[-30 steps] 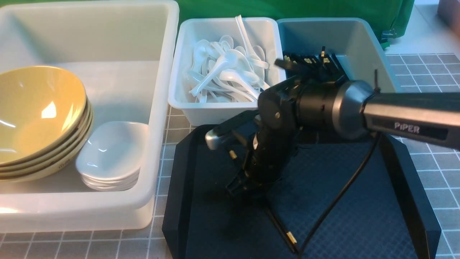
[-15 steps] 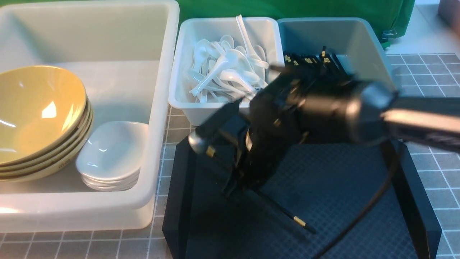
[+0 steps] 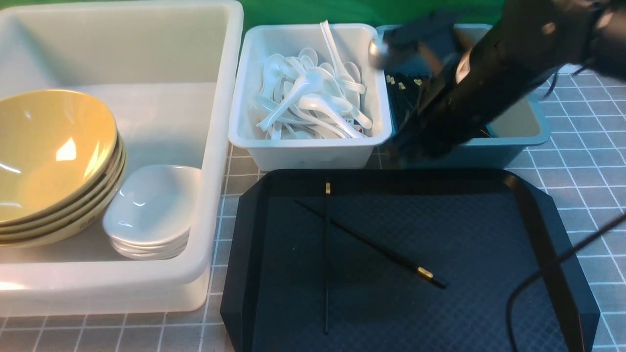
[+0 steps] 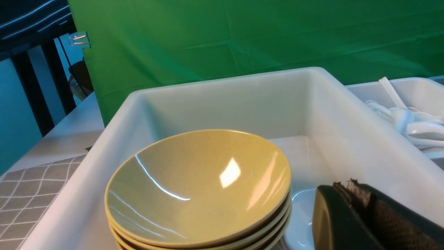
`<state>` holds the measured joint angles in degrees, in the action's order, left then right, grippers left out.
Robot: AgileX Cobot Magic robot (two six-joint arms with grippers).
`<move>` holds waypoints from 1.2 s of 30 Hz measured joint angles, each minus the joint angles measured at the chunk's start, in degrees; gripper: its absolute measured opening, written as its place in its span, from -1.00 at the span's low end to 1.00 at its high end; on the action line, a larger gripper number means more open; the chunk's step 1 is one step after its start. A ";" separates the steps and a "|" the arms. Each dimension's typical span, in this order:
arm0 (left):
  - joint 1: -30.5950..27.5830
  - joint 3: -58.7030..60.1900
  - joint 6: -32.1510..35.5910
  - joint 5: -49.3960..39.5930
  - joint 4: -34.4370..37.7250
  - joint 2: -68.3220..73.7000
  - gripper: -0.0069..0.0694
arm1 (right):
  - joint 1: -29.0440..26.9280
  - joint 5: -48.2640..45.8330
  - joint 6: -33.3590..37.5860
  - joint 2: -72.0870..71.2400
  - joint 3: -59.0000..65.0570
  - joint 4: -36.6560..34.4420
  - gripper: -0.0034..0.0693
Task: On grey table put chopsticks spoon bowls plates into blue grey white boxes.
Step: 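Move the grippers toward the tableware on the black tray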
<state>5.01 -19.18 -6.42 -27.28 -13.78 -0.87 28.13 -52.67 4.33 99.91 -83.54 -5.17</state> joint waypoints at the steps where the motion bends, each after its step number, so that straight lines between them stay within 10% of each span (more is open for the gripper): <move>1: 0.00 0.00 0.00 0.00 0.00 0.00 -0.84 | 0.62 -1.57 2.12 3.35 0.00 -4.08 -0.68; 8: 0.00 0.00 0.00 0.00 -0.06 0.00 -0.84 | 7.33 9.79 2.63 13.72 0.06 -7.27 0.26; 15: 0.00 0.00 0.00 0.00 -0.06 0.00 -0.84 | 8.49 14.61 -0.93 18.92 -1.67 1.45 0.54; 23: 0.00 0.00 0.00 0.00 -0.06 0.00 -0.84 | 8.85 14.46 -1.49 20.79 -4.08 3.37 0.27; 30: 0.00 0.00 0.00 0.00 0.00 0.00 -0.84 | 10.55 11.74 3.83 21.16 -4.85 3.31 -0.53; 36: 0.00 0.00 0.00 0.00 0.00 0.00 -0.84 | 11.97 5.17 4.73 15.71 -4.58 3.38 -0.77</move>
<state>5.01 -19.18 -6.42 -27.28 -13.78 -0.87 40.10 -47.49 9.06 115.62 -88.13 -1.79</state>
